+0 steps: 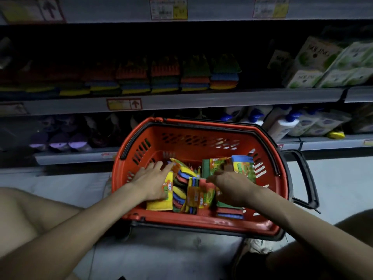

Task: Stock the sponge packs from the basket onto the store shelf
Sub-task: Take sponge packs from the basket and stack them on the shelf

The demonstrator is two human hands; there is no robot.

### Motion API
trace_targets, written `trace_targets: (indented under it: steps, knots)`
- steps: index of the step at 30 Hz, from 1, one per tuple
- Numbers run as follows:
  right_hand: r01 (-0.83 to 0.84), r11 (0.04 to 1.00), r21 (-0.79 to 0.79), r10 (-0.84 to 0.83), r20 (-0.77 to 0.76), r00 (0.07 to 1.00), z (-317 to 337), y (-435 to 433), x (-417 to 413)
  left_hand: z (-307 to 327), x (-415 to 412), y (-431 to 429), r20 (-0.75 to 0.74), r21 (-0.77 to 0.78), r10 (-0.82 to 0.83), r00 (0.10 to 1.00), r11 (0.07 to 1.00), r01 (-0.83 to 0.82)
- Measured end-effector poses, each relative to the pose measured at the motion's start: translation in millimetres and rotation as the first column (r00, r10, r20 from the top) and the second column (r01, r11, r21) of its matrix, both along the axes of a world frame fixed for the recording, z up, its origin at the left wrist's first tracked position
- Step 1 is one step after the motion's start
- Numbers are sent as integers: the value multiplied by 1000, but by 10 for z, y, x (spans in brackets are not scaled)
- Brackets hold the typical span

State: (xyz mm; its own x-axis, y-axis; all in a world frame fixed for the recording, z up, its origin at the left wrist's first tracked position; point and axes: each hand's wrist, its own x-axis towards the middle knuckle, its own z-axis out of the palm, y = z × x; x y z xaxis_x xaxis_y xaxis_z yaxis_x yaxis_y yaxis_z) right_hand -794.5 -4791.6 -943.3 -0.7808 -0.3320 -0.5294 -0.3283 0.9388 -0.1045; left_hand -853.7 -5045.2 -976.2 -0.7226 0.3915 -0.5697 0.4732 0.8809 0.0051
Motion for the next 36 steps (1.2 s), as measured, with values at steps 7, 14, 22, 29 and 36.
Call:
trace_targets:
  steps: [7, 14, 22, 29, 36]
  knots:
    - [94, 993, -66, -90, 61, 994, -445, -259, -229, -52, -9, -111, -65, 77, -16, 998, 997, 21]
    - [-18, 999, -36, 22, 90, 996, -552, -447, -232, 97, 112, -154, -65, 147, -103, 993, 983, 112]
    - [-28, 998, -55, 31, 51, 998, -598, -418, -206, 192, 169, -347, 56, 154, -42, 998, 988, 32]
    - [552, 589, -591, -500, 271, 823, -238, -424, -221, 499, -22, -413, -373, 438, -63, 926, 867, 236]
    - [841, -168, -514, -394, 817, 421, 243, -297, -137, 649, 50, -100, -623, 506, 16, 782, 770, 388]
